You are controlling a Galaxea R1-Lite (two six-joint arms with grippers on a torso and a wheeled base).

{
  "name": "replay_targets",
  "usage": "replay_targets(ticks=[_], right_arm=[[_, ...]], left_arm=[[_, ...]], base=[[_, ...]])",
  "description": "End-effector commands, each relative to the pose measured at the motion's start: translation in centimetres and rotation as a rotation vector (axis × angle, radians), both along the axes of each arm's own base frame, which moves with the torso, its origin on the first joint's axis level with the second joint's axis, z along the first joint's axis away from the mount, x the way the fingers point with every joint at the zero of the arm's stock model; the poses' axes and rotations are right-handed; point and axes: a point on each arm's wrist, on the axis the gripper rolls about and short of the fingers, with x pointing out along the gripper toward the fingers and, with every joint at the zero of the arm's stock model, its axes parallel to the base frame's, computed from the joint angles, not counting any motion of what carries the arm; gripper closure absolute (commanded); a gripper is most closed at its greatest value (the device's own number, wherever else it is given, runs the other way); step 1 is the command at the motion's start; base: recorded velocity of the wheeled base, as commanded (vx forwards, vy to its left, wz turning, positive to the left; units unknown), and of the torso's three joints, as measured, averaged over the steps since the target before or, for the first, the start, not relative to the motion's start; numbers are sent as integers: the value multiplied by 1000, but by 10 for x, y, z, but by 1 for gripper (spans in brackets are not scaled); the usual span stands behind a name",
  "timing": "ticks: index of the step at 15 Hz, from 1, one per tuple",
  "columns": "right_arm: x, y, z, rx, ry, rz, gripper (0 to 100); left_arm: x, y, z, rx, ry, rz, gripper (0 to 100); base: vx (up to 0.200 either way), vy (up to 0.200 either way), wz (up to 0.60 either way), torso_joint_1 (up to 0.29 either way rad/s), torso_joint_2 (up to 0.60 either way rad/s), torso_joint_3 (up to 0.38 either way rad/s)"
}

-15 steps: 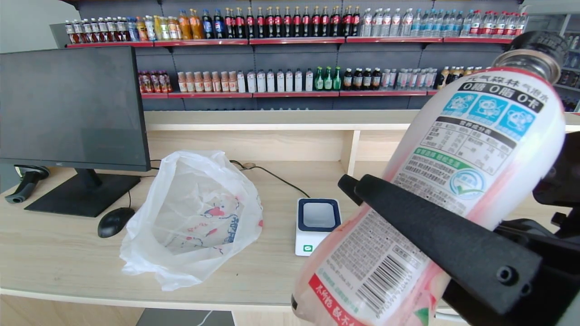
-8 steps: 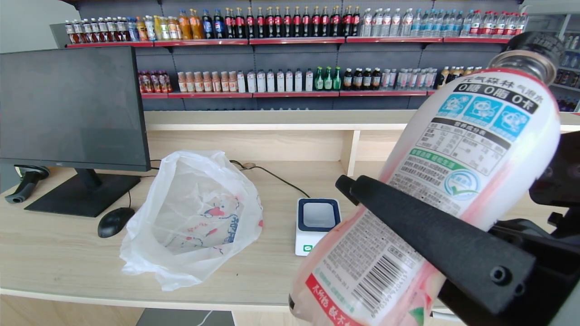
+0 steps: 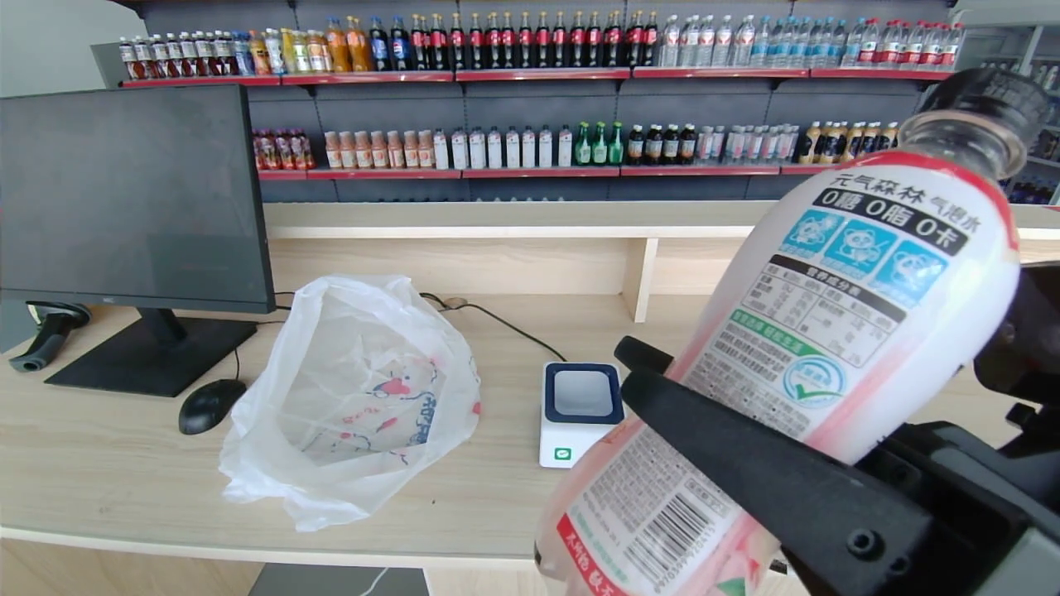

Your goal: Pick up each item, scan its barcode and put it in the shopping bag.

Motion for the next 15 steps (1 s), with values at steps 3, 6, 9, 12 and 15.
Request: replay_targets(ticks=[3,6,9,12,15], right_arm=[[9,-5,-5,-25,-4,-54,100],[24,-10,-9,-65,-33,-141,100],[55,-42,-22,-195,-112,-391,100],[66,-79,-28,-303,-175,-600,100],[66,-129,-44,-400,-120,-826,100]], left_arm=[[0,0,0,-1,0,1,0],[0,0,0,-1,1,-1,0],[0,0,0,-1,1,1,0],[0,0,0,-1,1,1,0],[0,0,0,-1,1,-1,0]], base=[[0,0,0,0,0,0],[0,0,0,0,0,0],[0,0,0,0,0,0],[0,0,0,0,0,0],[0,0,0,0,0,0]])
